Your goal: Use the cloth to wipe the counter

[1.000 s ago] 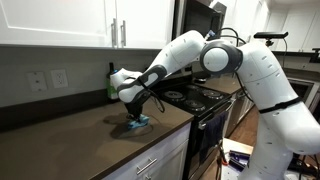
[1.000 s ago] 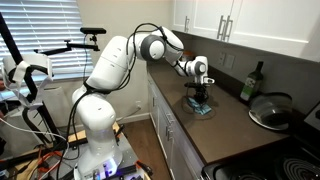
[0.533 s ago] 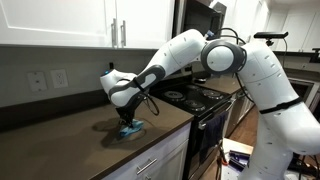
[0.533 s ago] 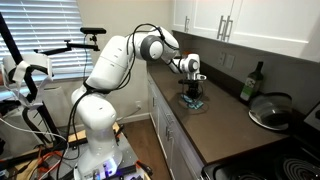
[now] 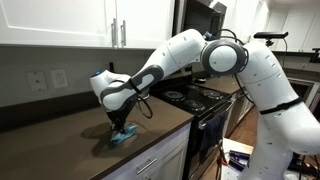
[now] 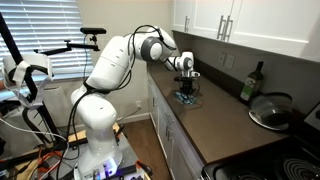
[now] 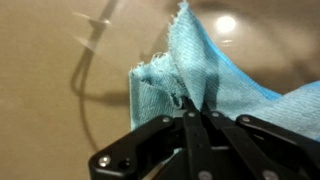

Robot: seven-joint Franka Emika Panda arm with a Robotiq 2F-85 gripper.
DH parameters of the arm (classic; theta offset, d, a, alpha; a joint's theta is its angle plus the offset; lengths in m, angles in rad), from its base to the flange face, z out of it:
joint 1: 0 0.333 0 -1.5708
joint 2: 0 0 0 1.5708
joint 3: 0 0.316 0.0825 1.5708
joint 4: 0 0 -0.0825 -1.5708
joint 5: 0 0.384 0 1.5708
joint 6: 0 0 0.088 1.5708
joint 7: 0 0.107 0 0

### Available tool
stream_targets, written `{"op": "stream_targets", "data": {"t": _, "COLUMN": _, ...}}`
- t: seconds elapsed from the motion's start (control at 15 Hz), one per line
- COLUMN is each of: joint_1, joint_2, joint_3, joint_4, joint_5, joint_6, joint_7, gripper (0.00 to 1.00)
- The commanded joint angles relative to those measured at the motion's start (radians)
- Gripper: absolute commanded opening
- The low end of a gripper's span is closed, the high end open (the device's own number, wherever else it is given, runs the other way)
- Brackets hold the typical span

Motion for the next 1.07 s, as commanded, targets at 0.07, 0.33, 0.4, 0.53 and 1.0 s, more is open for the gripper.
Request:
{"op": "stream_targets", "data": {"t": 0.07, "joint_1": -0.029, "joint_2": 0.108, "joint_3": 0.034, "joint_4": 0.077, "joint_5": 0.076, "joint_6": 0.069, "joint_7": -0.065, "gripper": 0.03}}
{"op": "stream_targets", "data": {"t": 0.33, "joint_1": -0.045, "joint_2": 0.135, "joint_3": 0.021, "joint_4": 0.134, "joint_5": 0.117, "joint_6": 0.091, "joint_7": -0.055, "gripper": 0.03}}
{"op": "stream_targets", "data": {"t": 0.4, "joint_1": -0.046, "joint_2": 0.14, "joint_3": 0.013, "joint_4": 0.144, "joint_5": 0.119, "joint_6": 0.107, "joint_7": -0.045, "gripper": 0.03}}
{"op": "stream_targets", "data": {"t": 0.53, "joint_1": -0.044, "joint_2": 0.148, "joint_3": -0.011, "joint_4": 0.154, "joint_5": 0.105, "joint_6": 0.163, "joint_7": -0.017, "gripper": 0.03}}
{"op": "stream_targets", "data": {"t": 1.0, "joint_1": -0.087, "joint_2": 0.151, "joint_3": -0.076, "joint_4": 0.147, "joint_5": 0.143, "joint_6": 0.317, "joint_7": 0.07, "gripper": 0.03}}
